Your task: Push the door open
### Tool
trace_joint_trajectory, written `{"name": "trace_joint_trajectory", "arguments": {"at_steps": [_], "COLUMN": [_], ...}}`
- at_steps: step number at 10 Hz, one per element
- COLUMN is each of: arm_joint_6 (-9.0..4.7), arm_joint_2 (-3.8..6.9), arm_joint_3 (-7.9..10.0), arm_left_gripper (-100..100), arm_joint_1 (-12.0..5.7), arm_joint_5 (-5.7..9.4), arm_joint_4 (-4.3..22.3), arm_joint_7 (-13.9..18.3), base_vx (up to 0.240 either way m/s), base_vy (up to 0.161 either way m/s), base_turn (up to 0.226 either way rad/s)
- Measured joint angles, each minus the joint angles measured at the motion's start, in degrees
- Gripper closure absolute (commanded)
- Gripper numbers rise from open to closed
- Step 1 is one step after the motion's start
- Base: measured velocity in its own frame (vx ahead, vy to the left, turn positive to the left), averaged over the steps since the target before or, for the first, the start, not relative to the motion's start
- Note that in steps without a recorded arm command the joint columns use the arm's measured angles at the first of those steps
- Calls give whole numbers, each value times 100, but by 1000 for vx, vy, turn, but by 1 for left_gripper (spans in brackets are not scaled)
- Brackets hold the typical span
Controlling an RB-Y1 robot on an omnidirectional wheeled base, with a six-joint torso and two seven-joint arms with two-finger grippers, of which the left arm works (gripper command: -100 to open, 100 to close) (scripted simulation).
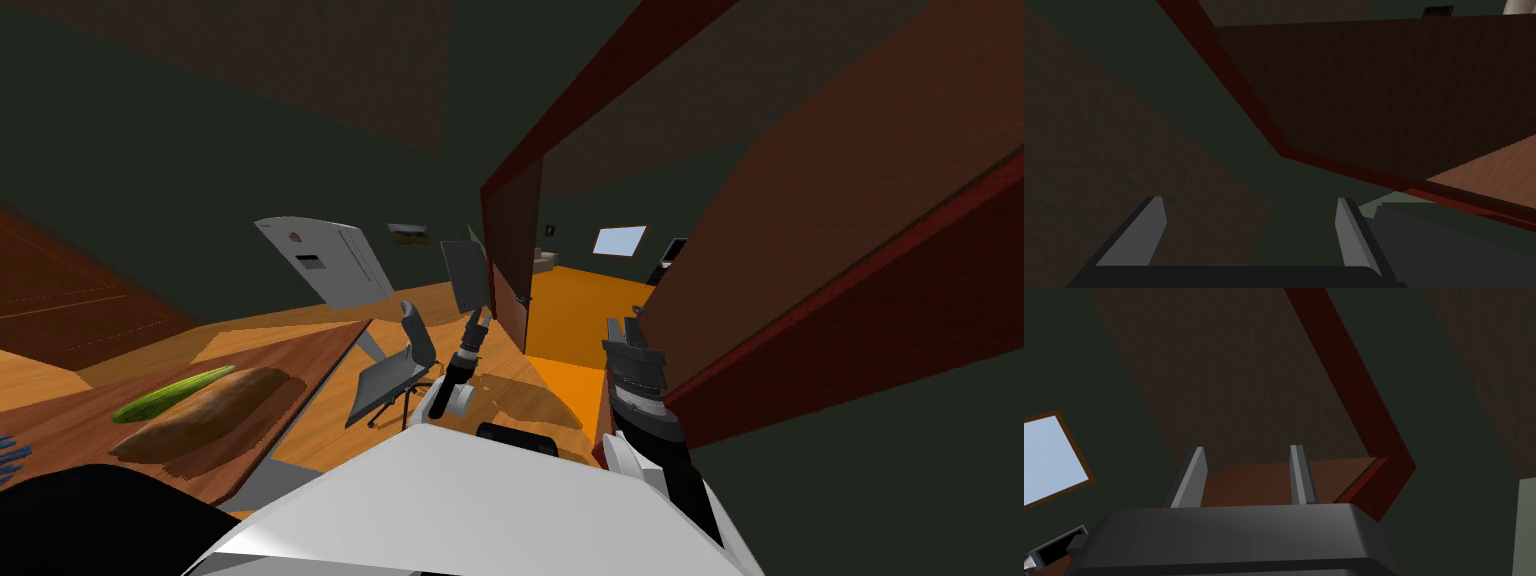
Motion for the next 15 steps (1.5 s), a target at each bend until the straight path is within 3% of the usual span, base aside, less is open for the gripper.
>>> {"name": "trace_joint_trajectory", "arguments": {"at_steps": [12, 15], "arm_joint_6": [-322, -375], "arm_joint_2": [153, 143], "arm_joint_3": [-448, -589], "arm_left_gripper": [-100, -100], "arm_joint_1": [-570, -703], "arm_joint_5": [-134, -185], "arm_joint_4": [1630, 2017], "arm_joint_7": [213, 242], "base_vx": [95, 98], "base_vy": [50, 58], "base_turn": [-22, -23]}}
